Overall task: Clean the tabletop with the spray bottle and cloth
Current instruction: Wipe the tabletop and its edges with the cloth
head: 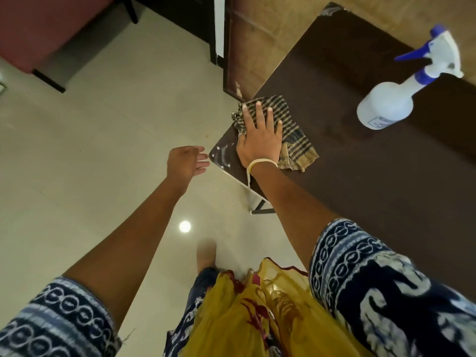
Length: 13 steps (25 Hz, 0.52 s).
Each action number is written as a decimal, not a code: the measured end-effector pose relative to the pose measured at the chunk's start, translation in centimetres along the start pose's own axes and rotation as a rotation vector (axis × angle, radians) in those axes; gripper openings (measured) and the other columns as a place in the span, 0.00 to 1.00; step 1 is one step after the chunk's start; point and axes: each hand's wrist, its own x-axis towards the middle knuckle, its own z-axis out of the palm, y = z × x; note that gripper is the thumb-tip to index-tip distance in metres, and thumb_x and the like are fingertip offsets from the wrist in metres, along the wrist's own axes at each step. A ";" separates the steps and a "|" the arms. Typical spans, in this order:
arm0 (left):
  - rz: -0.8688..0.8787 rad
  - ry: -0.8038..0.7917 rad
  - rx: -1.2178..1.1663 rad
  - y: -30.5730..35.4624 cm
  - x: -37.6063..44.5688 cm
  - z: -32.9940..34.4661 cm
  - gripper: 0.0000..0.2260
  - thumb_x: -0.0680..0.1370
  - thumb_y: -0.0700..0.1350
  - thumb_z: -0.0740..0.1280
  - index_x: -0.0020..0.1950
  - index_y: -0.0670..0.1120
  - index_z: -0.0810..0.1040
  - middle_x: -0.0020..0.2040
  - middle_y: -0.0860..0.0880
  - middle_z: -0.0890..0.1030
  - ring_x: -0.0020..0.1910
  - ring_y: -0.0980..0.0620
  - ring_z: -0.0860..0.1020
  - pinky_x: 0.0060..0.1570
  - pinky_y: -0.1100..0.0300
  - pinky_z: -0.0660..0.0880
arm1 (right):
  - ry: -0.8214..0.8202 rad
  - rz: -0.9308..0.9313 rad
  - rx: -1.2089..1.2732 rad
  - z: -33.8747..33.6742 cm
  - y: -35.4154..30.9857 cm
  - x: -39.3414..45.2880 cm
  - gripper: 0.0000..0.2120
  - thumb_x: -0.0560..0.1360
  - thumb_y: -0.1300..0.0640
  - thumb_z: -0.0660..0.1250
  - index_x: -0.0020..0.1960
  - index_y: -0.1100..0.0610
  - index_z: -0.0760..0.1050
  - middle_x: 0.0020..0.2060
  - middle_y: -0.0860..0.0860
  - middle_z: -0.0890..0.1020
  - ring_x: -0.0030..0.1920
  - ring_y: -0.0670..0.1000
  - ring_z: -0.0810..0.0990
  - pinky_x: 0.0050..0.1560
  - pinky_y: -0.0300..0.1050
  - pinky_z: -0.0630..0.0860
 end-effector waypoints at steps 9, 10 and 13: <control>-0.435 -0.260 -0.508 0.9 1.5 -1.8 0.32 0.84 0.60 0.47 0.71 0.34 0.66 0.63 0.33 0.76 0.63 0.35 0.75 0.55 0.47 0.74 | 0.006 -0.344 -0.145 -1.7 -1.1 4.3 0.20 0.78 0.46 0.53 0.62 0.50 0.77 0.60 0.51 0.78 0.69 0.55 0.68 0.74 0.60 0.55; -0.461 -0.263 -0.561 0.6 1.5 -1.9 0.33 0.83 0.61 0.46 0.71 0.34 0.66 0.60 0.33 0.78 0.60 0.35 0.77 0.54 0.46 0.75 | -0.010 -0.419 -0.156 -1.7 -1.3 3.5 0.20 0.77 0.45 0.53 0.61 0.50 0.78 0.58 0.50 0.79 0.67 0.56 0.70 0.74 0.60 0.55; -0.520 -0.262 -0.690 -0.5 1.4 -2.2 0.33 0.83 0.62 0.47 0.69 0.34 0.67 0.53 0.32 0.79 0.48 0.36 0.81 0.47 0.45 0.78 | -0.030 -0.635 -0.139 -0.9 -2.3 0.2 0.22 0.74 0.43 0.52 0.57 0.50 0.79 0.51 0.49 0.81 0.60 0.56 0.74 0.71 0.60 0.58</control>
